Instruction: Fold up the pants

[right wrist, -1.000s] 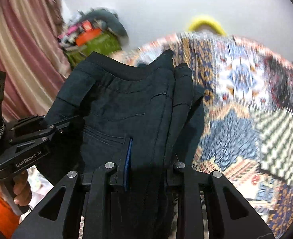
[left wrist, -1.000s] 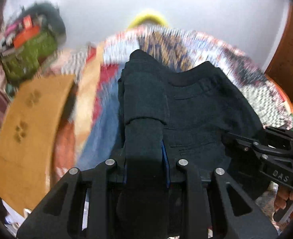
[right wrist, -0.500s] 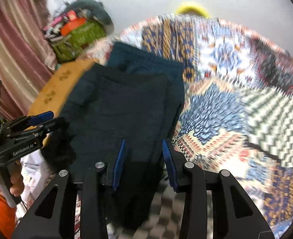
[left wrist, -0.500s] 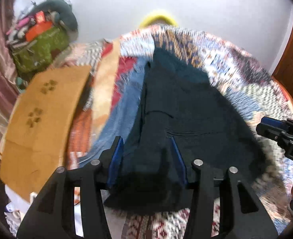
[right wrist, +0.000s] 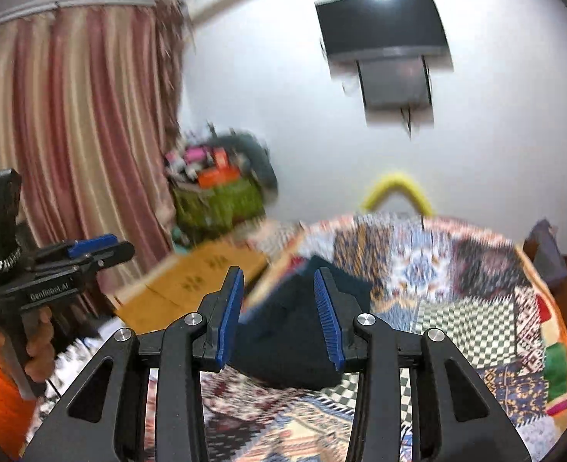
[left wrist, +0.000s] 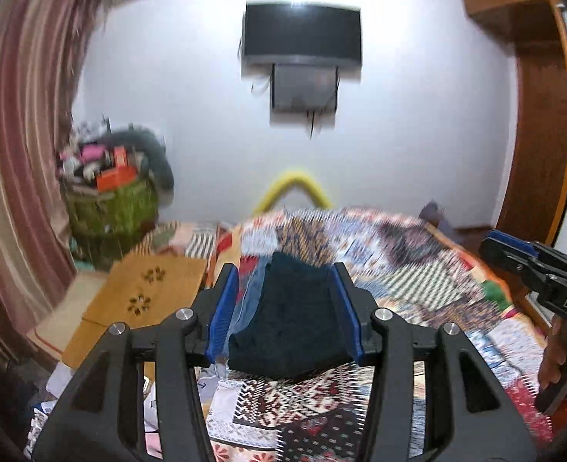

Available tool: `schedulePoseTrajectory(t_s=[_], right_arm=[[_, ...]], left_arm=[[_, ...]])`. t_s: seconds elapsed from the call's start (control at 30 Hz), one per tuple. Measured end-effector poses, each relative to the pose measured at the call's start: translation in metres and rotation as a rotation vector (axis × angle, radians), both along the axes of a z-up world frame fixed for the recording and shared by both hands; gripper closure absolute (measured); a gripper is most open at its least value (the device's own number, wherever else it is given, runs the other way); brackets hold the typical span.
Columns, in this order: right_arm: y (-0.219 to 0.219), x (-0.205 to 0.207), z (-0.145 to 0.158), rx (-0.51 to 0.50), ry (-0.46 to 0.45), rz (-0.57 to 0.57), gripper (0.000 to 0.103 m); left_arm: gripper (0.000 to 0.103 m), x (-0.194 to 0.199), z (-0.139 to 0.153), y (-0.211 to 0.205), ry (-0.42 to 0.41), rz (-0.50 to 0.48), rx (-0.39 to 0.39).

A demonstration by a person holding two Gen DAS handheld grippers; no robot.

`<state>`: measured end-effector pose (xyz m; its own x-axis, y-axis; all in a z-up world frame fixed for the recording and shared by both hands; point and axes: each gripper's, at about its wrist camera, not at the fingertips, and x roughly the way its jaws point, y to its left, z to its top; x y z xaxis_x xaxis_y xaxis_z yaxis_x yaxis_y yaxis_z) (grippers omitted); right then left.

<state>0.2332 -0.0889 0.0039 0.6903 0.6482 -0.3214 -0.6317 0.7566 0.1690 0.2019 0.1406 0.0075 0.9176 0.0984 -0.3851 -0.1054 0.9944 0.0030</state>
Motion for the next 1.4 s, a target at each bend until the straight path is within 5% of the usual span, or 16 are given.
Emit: schedulePoseTrajectory(t_s=[0.13,0.27,0.43,0.6,1.4], right_arm=[[-0.005,-0.053,0.021,0.016,-0.106,-0.016,0.068],[-0.012,-0.088,0.021,0.026,-0.135,-0.044,0.064],[-0.017,-0.101,0.014,0.013,-0.157,-0.102,0.023],[-0.022,-0.108,0.014,0.006,-0.193,-0.16,0.0],[-0.031,-0.112,0.002,0.018,-0.17,-0.171,0.0]], left_arm=[[0.051,-0.059,0.016,-0.03,-0.096,0.014,0.026],[0.023,-0.1,0.019,-0.054,-0.147,0.037,0.047],[0.008,-0.128,0.017,-0.072,-0.167,0.042,0.056],[0.001,-0.137,0.015,-0.075,-0.173,0.052,0.039],[0.0,-0.128,0.005,-0.068,-0.151,0.052,0.007]])
